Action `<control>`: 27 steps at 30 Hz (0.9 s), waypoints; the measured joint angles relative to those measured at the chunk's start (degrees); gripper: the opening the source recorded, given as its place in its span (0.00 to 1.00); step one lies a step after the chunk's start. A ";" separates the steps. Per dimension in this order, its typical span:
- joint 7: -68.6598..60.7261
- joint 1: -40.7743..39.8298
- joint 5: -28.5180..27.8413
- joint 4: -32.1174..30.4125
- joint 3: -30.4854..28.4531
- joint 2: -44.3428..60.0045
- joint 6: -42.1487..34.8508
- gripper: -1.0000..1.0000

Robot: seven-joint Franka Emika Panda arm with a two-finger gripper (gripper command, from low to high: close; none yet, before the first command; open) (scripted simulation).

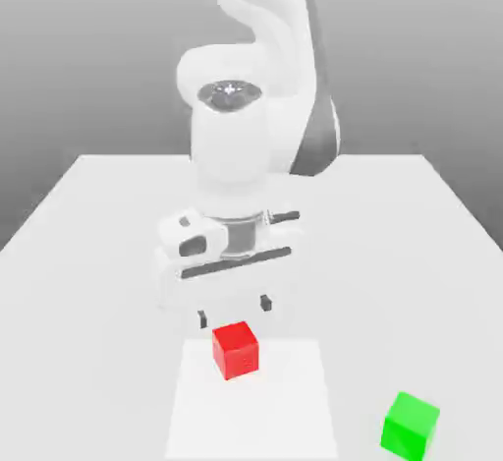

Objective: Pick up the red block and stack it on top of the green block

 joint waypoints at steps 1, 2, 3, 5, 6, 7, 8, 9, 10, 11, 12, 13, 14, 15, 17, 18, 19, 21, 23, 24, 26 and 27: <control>-1.04 -0.35 1.36 0.21 0.67 1.91 1.59 0.50; -2.04 -1.06 2.71 0.44 1.69 3.81 3.18 0.50; -2.88 -2.06 3.89 0.67 2.98 5.70 4.78 0.50; -4.07 -3.81 5.63 1.04 5.19 8.90 7.49 0.00; -4.07 -3.81 5.63 1.04 5.19 8.90 7.49 0.00; -4.06 -3.82 5.62 1.04 5.20 8.90 7.48 0.00; -4.03 -3.83 5.59 1.05 5.20 8.90 7.46 0.00; -3.99 -3.84 5.55 1.05 5.20 8.90 7.43 0.00; -3.95 -3.85 5.51 1.05 5.21 8.90 7.40 0.00; -4.14 -4.33 5.78 1.12 5.75 9.56 7.97 0.00; -3.95 -4.04 5.47 1.05 5.37 8.95 7.48 0.00; -3.50 -3.61 4.77 0.90 4.74 7.70 6.44 0.00; -2.73 -2.99 3.65 0.71 3.84 6.13 5.12 0.00; -1.73 -2.77 2.25 0.48 3.26 4.41 3.66 0.00; -0.02 -2.98 -0.14 -0.03 2.77 0.81 0.63 0.00; 0.73 -3.15 -1.15 -0.31 2.68 -1.00 -0.91 0.00; 1.34 -3.17 -1.94 -0.60 2.41 -2.78 -2.44 0.00; 1.61 -2.85 -3.08 -0.41 2.72 -5.34 -5.29 0.00; -0.87 -0.03 -3.76 2.99 3.57 -4.24 -7.57 0.00; -2.44 1.24 -3.93 4.94 4.06 -3.40 -8.69 0.00; -5.82 3.12 -4.04 9.01 5.66 -1.51 -10.88 0.00; -7.59 4.26 -4.02 11.07 6.51 -0.52 -11.96 0.00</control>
